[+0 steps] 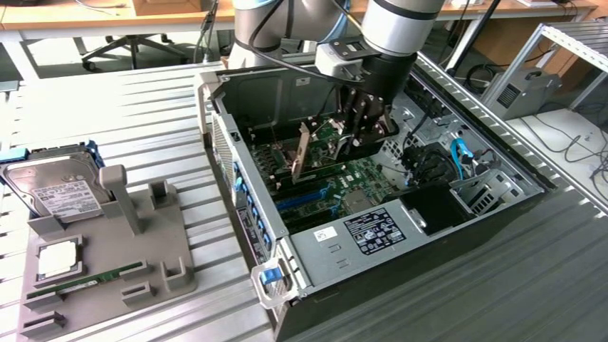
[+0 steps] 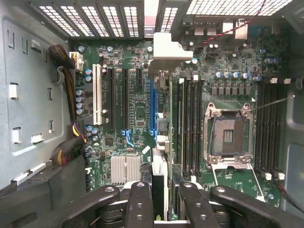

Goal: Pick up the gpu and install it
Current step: 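Insert the gpu into the slot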

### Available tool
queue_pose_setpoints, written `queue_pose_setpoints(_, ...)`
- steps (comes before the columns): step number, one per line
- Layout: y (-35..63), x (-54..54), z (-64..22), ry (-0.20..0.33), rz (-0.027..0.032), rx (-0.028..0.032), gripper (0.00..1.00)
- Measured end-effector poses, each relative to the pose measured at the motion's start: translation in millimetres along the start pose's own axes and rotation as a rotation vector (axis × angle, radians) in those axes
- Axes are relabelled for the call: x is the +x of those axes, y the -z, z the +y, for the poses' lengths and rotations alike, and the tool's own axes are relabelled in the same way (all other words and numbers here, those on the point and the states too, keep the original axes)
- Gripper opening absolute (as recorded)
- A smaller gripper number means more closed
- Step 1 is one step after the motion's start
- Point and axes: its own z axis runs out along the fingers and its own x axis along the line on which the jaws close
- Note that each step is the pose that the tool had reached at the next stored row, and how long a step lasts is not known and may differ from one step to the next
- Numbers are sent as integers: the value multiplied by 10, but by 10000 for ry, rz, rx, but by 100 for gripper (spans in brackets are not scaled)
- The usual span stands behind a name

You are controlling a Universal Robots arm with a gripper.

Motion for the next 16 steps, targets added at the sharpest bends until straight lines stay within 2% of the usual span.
queue_pose_setpoints(16, -1, 42, 0, 0, 0, 0, 27)
